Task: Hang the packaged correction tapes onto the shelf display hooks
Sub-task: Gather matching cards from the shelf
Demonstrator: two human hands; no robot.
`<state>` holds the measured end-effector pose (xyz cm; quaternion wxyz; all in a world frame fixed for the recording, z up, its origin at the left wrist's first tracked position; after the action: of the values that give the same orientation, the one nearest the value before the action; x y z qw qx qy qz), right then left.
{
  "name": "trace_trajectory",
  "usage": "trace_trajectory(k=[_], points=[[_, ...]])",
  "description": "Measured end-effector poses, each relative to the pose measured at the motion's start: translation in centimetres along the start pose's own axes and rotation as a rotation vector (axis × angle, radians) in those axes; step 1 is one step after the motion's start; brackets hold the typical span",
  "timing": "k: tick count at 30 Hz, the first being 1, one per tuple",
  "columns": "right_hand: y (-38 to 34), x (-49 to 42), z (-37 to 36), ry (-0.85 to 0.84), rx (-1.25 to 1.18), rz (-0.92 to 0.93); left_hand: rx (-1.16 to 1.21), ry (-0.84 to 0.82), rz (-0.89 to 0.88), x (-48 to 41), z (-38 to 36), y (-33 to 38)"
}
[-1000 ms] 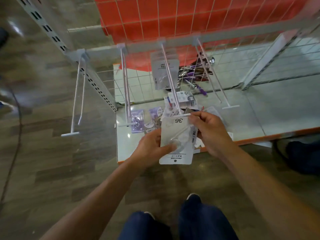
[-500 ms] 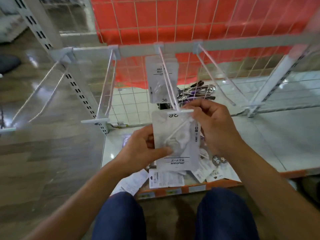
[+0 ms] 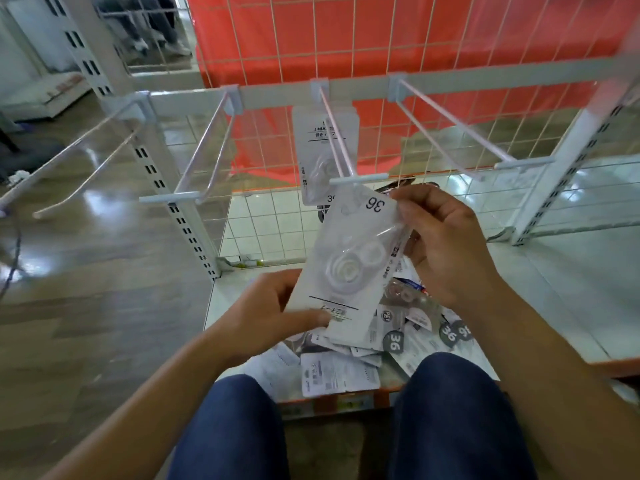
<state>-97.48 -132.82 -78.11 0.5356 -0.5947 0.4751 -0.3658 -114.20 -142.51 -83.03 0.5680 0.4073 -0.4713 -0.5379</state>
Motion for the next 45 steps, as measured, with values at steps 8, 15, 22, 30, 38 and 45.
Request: trace_trajectory(k=[8,15,22,30,38,45], points=[[1.1,0.2,2.0,0.036,0.34,0.061,0.127,0.427,-0.084,0.4,4.0,0.7],[-1.9,1.4,-2.1,-0.185,0.747,0.348,-0.316,0.415,-0.258,-0.2,2.8,5.2],[-2.7,2.2,-4.4,-0.33,0.531,0.357,-0.206,0.398,-0.339,-0.7,1.3,8.1],[-2.5,1.1,-1.9,-0.024,0.212,0.198,0.188,0.229,-0.165,-1.2,1.2,4.4],[-2.1,-0.2,-2.2,0.009,0.187,0.219,-0.018,0.097,0.01,-1.9,0.2,-1.2],[-1.9,-1.3,-2.7,-0.002,0.278,0.243,-0.062,0.162,-0.001,-2.7,1.4,-1.9]])
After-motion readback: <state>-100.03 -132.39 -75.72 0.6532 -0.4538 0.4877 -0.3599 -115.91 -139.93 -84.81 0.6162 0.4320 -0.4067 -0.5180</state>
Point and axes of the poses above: each hand's wrist, its own x-axis away from the middle knuckle, its own z-axis out of the back of the hand, y = z × x, the point moved 8 cm from there along -x, towards the middle knuckle, and after that the axes turned 6 degrees about x, right-handed, at the moved point
